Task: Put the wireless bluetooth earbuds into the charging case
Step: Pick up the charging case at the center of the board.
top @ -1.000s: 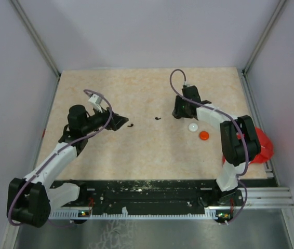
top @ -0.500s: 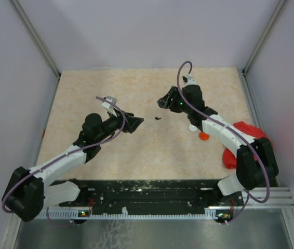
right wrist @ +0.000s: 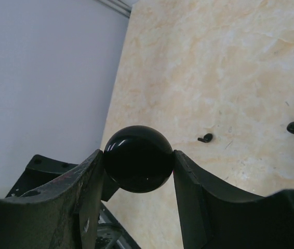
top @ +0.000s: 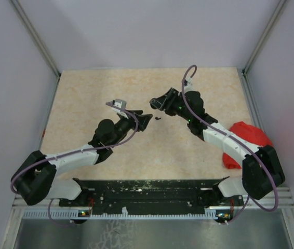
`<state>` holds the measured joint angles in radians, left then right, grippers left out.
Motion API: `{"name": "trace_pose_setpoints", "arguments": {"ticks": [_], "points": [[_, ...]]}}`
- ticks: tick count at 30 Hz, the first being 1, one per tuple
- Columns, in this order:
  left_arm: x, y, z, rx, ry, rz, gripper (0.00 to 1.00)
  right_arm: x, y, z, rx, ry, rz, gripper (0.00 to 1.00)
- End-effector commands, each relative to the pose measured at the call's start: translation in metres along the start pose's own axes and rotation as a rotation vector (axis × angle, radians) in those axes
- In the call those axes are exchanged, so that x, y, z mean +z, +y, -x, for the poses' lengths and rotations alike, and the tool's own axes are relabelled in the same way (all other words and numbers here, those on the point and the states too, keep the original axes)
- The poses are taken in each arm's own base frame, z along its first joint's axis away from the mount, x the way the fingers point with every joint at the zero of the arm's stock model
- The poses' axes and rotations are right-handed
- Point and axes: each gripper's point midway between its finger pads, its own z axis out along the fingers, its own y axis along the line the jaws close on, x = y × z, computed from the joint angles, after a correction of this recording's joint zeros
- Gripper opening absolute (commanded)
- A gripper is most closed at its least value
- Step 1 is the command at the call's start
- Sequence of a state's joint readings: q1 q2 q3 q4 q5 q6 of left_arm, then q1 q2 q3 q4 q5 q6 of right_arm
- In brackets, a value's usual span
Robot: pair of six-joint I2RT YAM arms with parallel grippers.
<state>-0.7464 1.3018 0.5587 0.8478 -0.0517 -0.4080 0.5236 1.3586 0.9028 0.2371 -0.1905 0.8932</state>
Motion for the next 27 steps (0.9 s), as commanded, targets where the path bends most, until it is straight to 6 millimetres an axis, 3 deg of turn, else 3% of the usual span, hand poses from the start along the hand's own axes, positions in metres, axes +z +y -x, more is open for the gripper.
{"name": "trace_pose_setpoints", "arguments": {"ticks": [1, 17, 23, 27], "points": [[0.012, -0.009, 0.034, 0.06, -0.146, 0.022, 0.66, -0.011, 0.047, 0.014, 0.013, -0.065, 0.147, 0.42], [0.035, -0.012, 0.032, 0.074, -0.225, 0.032, 0.56, -0.009, 0.055, 0.0, 0.005, -0.041, 0.163, 0.42], [0.038, -0.013, 0.029, 0.078, -0.22, 0.02, 0.4, -0.009, 0.056, -0.003, 0.004, -0.036, 0.167, 0.42], [0.035, -0.014, 0.028, 0.112, -0.216, 0.009, 0.23, -0.009, 0.054, -0.006, -0.003, -0.03, 0.164, 0.42]]}}
